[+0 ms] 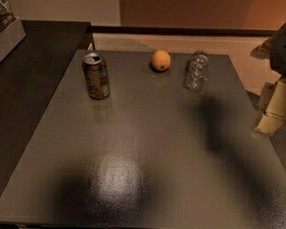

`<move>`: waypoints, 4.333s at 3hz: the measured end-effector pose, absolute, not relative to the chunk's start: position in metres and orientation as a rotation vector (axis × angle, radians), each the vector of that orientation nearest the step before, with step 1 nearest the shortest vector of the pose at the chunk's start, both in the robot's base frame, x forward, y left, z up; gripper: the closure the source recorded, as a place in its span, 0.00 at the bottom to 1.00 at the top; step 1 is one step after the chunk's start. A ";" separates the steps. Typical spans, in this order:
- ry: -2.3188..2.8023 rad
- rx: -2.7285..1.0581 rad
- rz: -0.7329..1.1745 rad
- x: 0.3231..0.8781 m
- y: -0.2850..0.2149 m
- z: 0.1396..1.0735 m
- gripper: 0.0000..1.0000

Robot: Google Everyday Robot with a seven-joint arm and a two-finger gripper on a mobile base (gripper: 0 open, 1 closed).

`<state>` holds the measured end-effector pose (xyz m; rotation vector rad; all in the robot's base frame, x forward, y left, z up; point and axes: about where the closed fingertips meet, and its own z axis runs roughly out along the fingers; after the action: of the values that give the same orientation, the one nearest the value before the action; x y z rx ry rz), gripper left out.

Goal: Place water bottle upright

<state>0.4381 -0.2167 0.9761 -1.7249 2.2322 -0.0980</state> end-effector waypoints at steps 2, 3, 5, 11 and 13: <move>2.274 -1.670 -0.105 0.446 -0.222 0.979 0.00; 2.344 -1.520 -0.093 0.472 -0.236 0.981 0.00; 2.452 -1.240 -0.066 0.538 -0.257 0.977 0.00; 2.803 -0.510 0.027 0.679 -0.215 0.918 0.00; 2.845 -0.312 0.058 0.698 -0.215 0.904 0.00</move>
Offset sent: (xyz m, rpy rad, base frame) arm 0.0194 -0.0169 0.0023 0.0053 0.0279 -0.1332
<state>0.6979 -0.2154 0.9040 -0.3120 2.8450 0.0579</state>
